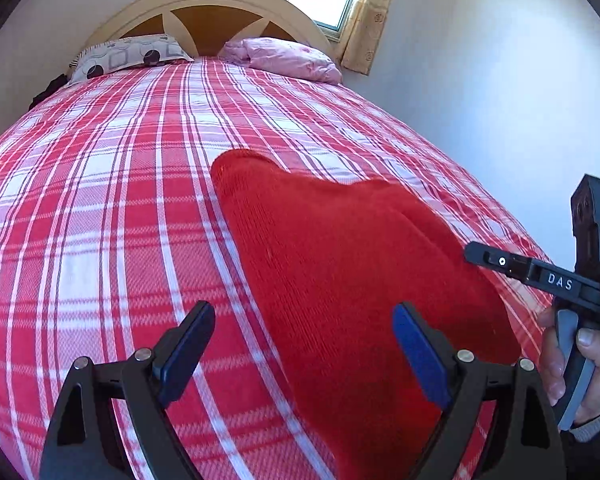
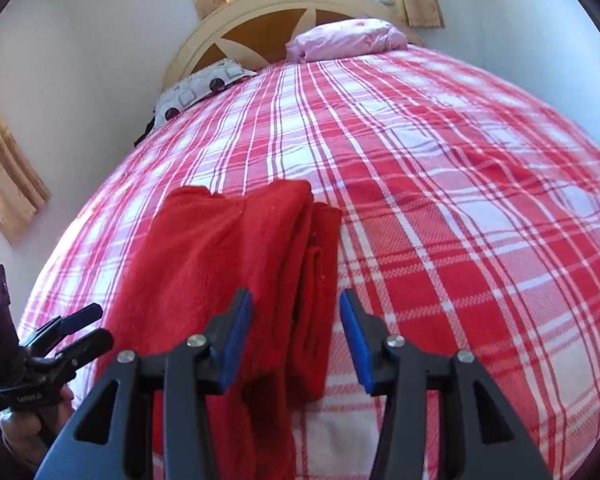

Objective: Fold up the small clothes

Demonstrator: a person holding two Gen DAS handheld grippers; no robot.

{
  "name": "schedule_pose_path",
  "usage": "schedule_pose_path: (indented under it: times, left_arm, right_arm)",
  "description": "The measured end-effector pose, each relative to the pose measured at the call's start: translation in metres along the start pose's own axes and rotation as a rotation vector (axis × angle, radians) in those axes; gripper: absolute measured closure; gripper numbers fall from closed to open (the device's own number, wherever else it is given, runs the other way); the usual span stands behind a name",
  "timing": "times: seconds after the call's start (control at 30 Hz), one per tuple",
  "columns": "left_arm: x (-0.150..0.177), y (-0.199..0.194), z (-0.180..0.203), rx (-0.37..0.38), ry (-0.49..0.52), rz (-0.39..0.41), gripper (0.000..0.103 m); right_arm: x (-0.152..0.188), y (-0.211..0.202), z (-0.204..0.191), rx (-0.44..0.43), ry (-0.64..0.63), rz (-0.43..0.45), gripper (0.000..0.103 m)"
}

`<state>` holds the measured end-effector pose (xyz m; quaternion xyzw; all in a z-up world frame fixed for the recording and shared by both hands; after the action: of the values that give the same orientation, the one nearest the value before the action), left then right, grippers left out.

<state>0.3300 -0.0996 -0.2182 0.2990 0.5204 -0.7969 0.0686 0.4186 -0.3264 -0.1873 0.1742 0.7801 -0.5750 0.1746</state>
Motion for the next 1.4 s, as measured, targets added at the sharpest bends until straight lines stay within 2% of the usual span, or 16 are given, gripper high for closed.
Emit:
schedule_pose_path:
  times: [0.1, 0.17, 0.33, 0.4, 0.43, 0.47, 0.6, 0.9, 1.07, 1.27, 1.4]
  left_arm:
    - [-0.009, 0.016, -0.006, 0.033, -0.030, -0.034, 0.012]
    - [-0.016, 0.028, -0.011, 0.041, -0.051, -0.057, 0.012]
    - [-0.022, 0.049, -0.017, 0.086, -0.080, -0.091, 0.012]
    - [-0.021, 0.054, -0.018, 0.102, -0.088, -0.087, 0.012]
    - [-0.018, 0.052, -0.014, 0.099, -0.082, -0.075, 0.012]
    - [-0.017, 0.052, -0.013, 0.089, -0.070, -0.072, 0.012]
    - [-0.017, 0.053, -0.009, 0.059, -0.046, -0.071, 0.012]
    - [-0.017, 0.058, -0.007, 0.045, -0.031, -0.080, 0.009]
    - [-0.017, 0.060, -0.007, 0.053, -0.026, -0.085, 0.009]
    - [-0.019, 0.061, -0.001, 0.053, 0.015, -0.087, 0.009]
    - [-0.018, 0.059, 0.005, 0.082, 0.045, -0.078, 0.028]
  right_arm:
    - [-0.009, 0.007, 0.003, -0.055, 0.025, -0.015, 0.042]
    - [-0.014, 0.010, 0.004, -0.081, 0.036, -0.018, 0.028]
    - [-0.020, 0.029, 0.011, -0.090, 0.043, -0.080, 0.026]
    - [-0.019, 0.038, 0.014, -0.108, 0.055, -0.114, 0.030]
    - [-0.018, 0.042, 0.015, -0.119, 0.059, -0.131, 0.038]
    - [-0.018, 0.045, 0.017, -0.134, 0.063, -0.144, 0.041]
    - [-0.014, 0.053, 0.016, -0.167, 0.073, -0.153, 0.041]
    - [-0.014, 0.059, 0.016, -0.166, 0.074, -0.145, 0.041]
    - [-0.013, 0.061, 0.012, -0.197, 0.066, -0.144, 0.059]
    - [-0.014, 0.065, 0.010, -0.188, 0.063, -0.134, 0.059]
    - [-0.013, 0.063, 0.007, -0.165, 0.040, -0.115, 0.065]
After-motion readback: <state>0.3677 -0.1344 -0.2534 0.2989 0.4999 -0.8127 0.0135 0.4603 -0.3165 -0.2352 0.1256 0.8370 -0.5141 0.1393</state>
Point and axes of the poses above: each gripper's, at about its wrist camera, not at the fingertips, and y roughly the way its jaws point, z to its right, x to its underside, the point moved 7 cm from there along y, roughly the way its jaws point, and after that the axes turned 14 degrees about -z, right-handed, at the moved point
